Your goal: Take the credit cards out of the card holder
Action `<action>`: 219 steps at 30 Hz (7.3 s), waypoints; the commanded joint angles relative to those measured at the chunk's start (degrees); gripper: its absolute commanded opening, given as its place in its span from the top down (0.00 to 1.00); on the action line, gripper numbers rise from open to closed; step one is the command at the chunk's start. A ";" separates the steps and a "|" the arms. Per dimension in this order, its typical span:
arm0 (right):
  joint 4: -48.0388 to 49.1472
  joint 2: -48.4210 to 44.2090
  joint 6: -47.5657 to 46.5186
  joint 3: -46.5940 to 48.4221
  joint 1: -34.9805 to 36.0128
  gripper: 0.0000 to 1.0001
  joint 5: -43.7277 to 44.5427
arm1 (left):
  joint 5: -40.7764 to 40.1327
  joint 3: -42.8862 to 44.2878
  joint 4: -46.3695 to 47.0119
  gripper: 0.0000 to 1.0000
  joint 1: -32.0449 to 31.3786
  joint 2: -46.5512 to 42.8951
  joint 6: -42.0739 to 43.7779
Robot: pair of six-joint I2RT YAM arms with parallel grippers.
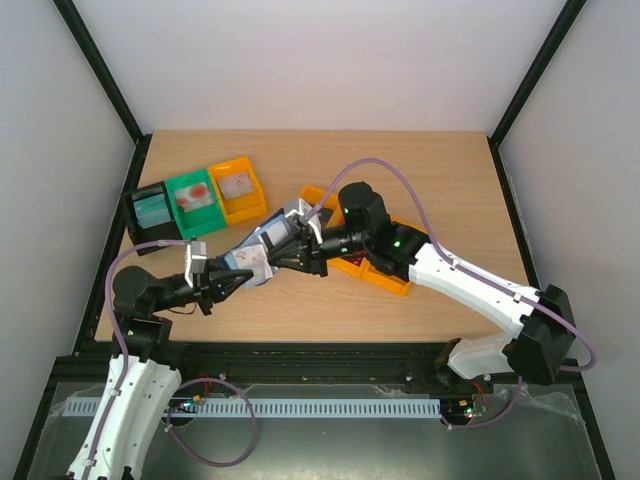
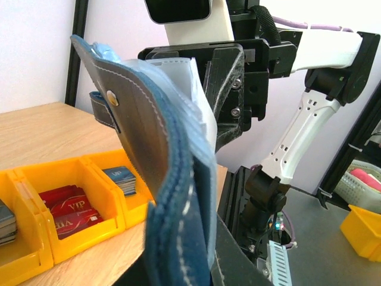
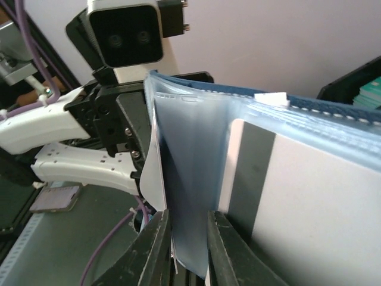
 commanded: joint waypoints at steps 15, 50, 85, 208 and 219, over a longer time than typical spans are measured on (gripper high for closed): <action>-9.13 -1.40 -12.28 -0.27 3.14 0.49 -6.94 | 0.51 0.66 2.77 0.98 -0.32 0.20 1.05; -5.15 -3.79 -6.55 -0.59 1.07 0.98 1.76 | -1.32 -0.39 4.86 0.83 -0.25 -0.21 -2.70; -4.50 -12.89 3.47 -5.55 -9.33 0.98 16.72 | -19.01 -5.65 -3.82 0.98 2.39 3.76 -16.37; -6.78 4.95 23.07 11.98 -9.92 0.98 17.25 | -45.67 41.10 -46.87 0.26 -13.09 18.48 55.27; 27.54 -0.88 64.28 -6.60 -11.70 0.98 35.06 | -79.63 21.46 -7.23 0.31 -28.38 14.79 94.16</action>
